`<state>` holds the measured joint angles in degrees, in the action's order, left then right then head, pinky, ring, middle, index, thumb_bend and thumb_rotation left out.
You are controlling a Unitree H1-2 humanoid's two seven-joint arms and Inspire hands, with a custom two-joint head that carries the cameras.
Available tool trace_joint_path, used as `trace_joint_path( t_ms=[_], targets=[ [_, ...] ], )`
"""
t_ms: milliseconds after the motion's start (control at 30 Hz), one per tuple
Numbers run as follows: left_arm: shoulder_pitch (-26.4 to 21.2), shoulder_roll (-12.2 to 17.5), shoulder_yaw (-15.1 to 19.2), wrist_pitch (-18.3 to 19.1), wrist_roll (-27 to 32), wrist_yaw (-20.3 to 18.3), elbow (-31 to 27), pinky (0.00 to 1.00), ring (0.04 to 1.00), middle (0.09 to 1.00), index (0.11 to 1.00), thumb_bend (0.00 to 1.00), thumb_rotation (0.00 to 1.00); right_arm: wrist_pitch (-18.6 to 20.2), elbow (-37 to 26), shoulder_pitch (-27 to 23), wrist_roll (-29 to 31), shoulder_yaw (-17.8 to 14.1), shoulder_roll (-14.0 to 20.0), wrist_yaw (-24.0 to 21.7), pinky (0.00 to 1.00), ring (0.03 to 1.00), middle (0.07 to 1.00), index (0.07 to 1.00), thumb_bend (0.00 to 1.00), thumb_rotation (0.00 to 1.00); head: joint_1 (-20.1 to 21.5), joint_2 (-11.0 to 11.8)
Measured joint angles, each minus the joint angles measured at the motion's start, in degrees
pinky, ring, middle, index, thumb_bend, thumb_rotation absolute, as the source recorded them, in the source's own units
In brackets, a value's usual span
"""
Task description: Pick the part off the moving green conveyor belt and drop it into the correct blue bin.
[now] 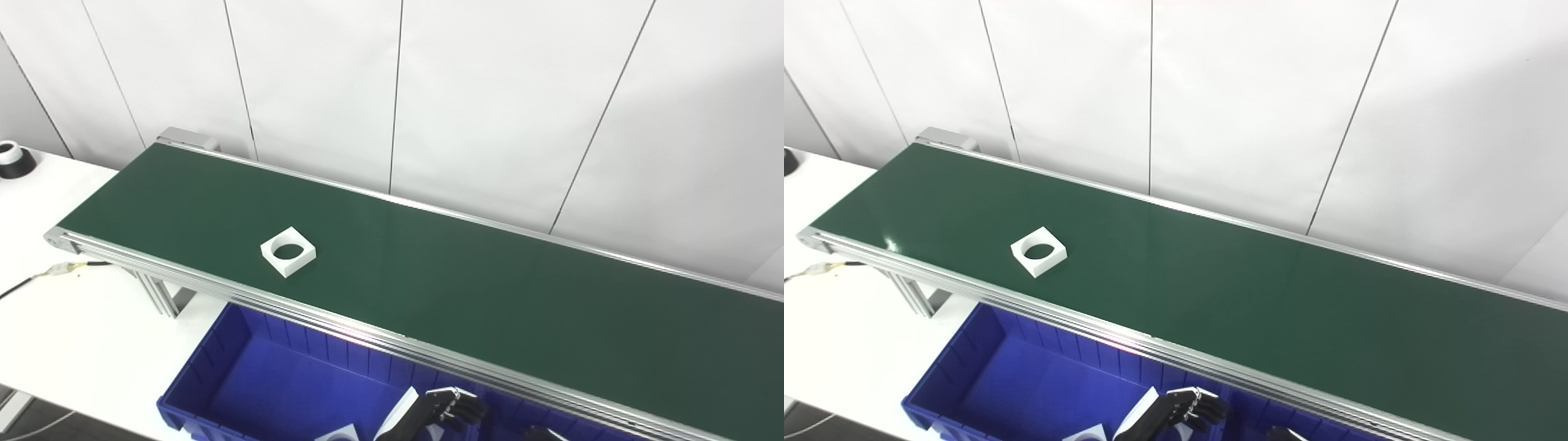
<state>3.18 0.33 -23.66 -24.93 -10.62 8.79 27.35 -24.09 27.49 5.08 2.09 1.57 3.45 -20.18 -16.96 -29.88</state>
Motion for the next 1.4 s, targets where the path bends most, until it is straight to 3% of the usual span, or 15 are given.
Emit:
trace_joint_path(
  t_ms=[200, 367, 600, 733, 900, 1067, 1200, 1400],
  targets=[
    [0.7, 1.1, -1.1, 0.0, 0.0, 0.0, -2.7, 0.6, 0.666, 0.679, 0.665, 0.83, 0.12, 0.0, -0.1, 0.0, 0.0, 0.0, -0.4, 0.0, 0.65, 0.724, 0.757, 0.741, 0.93, 0.25, -0.4, -0.1],
    [2.5, 3.3, -3.1, 0.0, 0.1, 0.0, -12.5, 0.59, 0.654, 0.679, 0.678, 0.83, 0.1, 0.0, 0.0, -0.1, -0.1, 0.2, -0.5, 0.0, 0.65, 0.723, 0.754, 0.739, 0.92, 0.26, -0.9, 0.3],
    [3.3, 4.1, -2.4, -0.2, -0.3, -1.2, -25.0, 0.59, 0.662, 0.683, 0.686, 0.86, 0.13, 0.0, 0.8, -0.6, -0.6, 0.4, -0.9, 0.0, 0.66, 0.724, 0.754, 0.74, 0.93, 0.28, -1.0, 0.5],
    [0.4, 5.4, 0.1, 0.0, -3.1, -4.3, -29.8, 0.59, 0.662, 0.697, 0.703, 0.87, 0.13, 0.0, 1.8, -1.1, -0.8, 0.5, -1.0, 0.3, 0.67, 0.73, 0.758, 0.739, 0.93, 0.29, -0.9, 0.9],
    [-7.1, 8.8, 4.4, 3.1, -13.5, -8.3, -36.4, 0.58, 0.69, 0.722, 0.734, 0.88, 0.1, 0.0, 2.0, -1.1, -0.7, 0.5, -1.3, 0.4, 0.66, 0.725, 0.753, 0.738, 0.92, 0.25, -0.7, 1.1],
    [-14.1, 12.5, 6.4, 3.5, -21.4, -11.3, -34.8, 0.53, 0.669, 0.713, 0.706, 0.87, 0.02, 0.0, 2.0, -1.0, -0.6, 0.4, -1.8, 0.4, 0.66, 0.718, 0.748, 0.737, 0.92, 0.24, -0.5, 1.1],
    [-19.9, 16.1, 6.9, 2.9, -25.1, -12.6, -30.8, 0.52, 0.662, 0.7, 0.691, 0.91, 0.0, 0.0, 2.0, -1.0, -0.7, 0.4, -2.1, 0.4, 0.66, 0.718, 0.747, 0.735, 0.92, 0.24, -0.6, 1.1],
    [-26.5, 17.7, 6.6, 1.9, -28.3, -13.6, -25.2, 0.48, 0.637, 0.696, 0.673, 0.93, 0.0, 0.0, 2.0, -1.0, -0.3, 0.0, -2.2, 0.4, 0.66, 0.722, 0.754, 0.739, 0.92, 0.25, -1.0, 0.5]
  ],
)
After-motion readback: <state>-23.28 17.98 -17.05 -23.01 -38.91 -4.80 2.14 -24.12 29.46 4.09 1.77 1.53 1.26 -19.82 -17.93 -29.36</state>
